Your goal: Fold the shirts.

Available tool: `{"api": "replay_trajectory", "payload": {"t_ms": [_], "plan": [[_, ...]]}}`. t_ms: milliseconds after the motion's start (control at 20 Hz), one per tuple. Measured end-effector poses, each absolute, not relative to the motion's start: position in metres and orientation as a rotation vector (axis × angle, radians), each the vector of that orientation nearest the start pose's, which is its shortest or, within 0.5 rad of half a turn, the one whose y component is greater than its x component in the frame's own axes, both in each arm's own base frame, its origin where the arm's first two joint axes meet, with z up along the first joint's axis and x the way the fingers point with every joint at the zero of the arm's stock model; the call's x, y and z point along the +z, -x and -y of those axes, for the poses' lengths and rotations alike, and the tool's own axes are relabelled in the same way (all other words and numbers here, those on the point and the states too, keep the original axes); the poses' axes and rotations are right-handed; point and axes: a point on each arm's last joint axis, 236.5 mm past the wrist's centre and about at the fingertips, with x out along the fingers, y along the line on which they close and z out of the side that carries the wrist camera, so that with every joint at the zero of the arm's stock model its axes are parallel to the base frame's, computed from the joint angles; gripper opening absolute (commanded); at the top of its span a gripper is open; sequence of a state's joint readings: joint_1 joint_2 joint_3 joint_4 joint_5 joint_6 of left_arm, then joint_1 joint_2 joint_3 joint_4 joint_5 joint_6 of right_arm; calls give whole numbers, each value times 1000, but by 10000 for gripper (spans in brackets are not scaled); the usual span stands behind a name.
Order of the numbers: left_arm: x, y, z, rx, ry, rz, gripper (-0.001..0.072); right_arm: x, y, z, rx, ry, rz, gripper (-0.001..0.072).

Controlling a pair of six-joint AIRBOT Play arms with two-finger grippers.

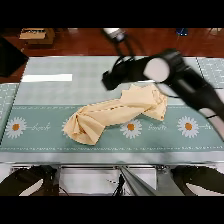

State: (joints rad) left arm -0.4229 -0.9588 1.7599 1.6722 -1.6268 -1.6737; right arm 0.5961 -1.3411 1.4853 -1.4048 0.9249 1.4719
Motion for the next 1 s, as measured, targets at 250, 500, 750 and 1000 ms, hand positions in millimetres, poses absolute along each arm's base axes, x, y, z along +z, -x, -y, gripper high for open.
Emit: {"api": "replay_trajectory", "payload": {"t_ms": [250,500,750,1000], "plan": [[177,-280,104,-241,-187,-1128,683,165,-445,-94,249,166,-824,494],[60,-248,109,-285,-85,-1395,684,144,-427,55,-11,-60,-925,494],[-3,-222,116,-347,39,-1516,684,101,-405,94,-47,-248,-984,494],[-46,-205,120,-365,91,-1582,680,53,-383,91,-34,-319,-1079,494]]}}
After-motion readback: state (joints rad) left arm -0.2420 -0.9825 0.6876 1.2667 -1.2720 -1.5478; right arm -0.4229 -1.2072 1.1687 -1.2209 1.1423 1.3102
